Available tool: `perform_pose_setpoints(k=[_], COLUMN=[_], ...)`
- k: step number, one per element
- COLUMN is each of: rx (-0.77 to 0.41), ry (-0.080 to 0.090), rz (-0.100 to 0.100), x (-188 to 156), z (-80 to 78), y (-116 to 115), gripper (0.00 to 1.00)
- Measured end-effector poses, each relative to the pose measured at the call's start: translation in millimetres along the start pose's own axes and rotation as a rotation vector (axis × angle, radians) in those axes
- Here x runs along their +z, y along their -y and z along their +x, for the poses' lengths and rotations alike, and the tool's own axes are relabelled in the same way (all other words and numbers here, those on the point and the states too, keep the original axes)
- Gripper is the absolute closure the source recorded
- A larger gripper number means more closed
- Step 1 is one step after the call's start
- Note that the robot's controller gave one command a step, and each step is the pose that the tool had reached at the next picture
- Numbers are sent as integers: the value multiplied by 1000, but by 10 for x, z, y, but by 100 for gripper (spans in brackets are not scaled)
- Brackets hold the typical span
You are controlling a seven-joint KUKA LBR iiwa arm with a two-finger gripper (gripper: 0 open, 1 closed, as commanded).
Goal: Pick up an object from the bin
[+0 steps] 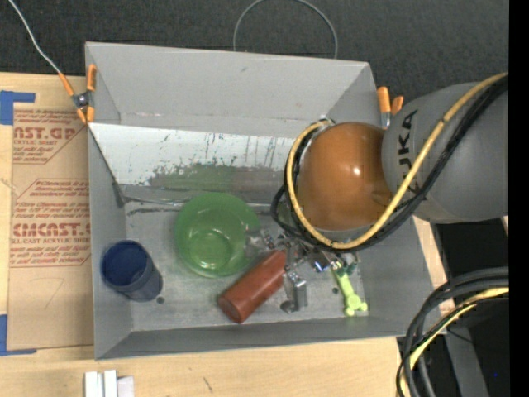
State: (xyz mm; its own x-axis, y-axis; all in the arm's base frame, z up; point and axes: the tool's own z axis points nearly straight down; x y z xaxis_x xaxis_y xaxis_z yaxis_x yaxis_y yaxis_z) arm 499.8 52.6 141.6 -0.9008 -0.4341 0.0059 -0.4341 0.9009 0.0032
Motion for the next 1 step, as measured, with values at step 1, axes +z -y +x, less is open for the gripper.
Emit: perform_pose_setpoints(k=[1], rx=[31], ry=[8], rz=[0], x=[41], z=[-42], y=[111], gripper=[0])
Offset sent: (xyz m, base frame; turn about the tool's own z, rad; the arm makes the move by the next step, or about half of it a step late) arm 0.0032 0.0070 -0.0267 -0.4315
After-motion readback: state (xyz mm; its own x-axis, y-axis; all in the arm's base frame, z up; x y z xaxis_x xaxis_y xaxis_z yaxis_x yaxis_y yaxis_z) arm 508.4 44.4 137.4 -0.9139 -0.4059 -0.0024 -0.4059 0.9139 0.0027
